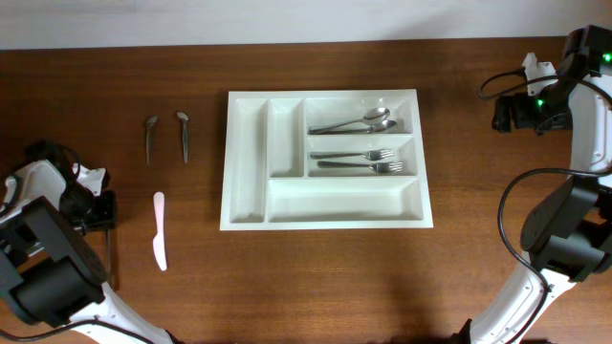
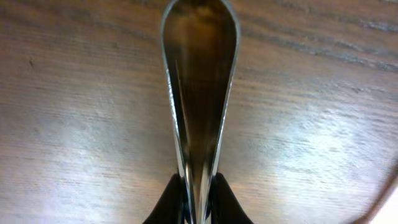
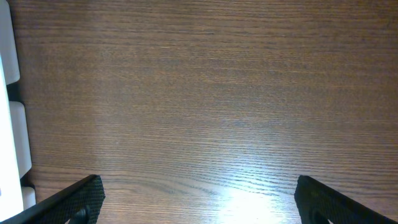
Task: Pack container
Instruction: 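Lift the tongs and carry them right into the tray's bottom compartment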
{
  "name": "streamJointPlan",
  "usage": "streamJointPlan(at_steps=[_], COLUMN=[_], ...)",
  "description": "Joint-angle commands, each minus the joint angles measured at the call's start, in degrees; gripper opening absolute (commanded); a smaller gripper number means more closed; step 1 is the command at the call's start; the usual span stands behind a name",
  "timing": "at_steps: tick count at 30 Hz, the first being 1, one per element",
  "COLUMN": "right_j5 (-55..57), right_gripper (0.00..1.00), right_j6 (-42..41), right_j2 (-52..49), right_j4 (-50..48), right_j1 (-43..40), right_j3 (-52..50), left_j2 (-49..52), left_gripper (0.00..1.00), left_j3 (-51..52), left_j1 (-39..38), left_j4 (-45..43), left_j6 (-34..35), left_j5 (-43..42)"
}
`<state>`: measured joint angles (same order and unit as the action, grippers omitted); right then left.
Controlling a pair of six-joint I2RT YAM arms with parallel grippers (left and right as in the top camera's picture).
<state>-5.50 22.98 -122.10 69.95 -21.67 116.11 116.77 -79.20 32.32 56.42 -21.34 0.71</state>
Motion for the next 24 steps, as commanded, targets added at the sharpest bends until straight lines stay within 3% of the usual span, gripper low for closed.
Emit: streamJointPlan(at_steps=[1, 7, 13, 24], right_j5=[-0.50, -0.50, -0.50, -0.50], right_gripper=[0.99, 0.99, 0.99, 0.99], right_j6=[0.57, 0.57, 0.57, 0.57], right_j2=[-0.42, -0.42, -0.42, -0.42], right_j4=[-0.15, -0.15, -0.15, -0.15], right_j1=[-0.07, -0.07, -0.07, -0.07], right_j3=[-0.20, -0.20, -0.20, -0.20], left_j2=[0.52, 0.52, 0.52, 0.52], left_gripper=[0.02, 0.02, 0.02, 0.02], left_j3=[-5.44, -19.15, -30.77, -35.34], left_j1=[-0.28, -3.32, -10.49, -33.55], left_j4=[2.69, 13.77, 22.43, 24.63], left_j6=[3.08, 0.83, -4.57, -15.13], left_j5=[-5.14, -12.02, -12.55, -13.60])
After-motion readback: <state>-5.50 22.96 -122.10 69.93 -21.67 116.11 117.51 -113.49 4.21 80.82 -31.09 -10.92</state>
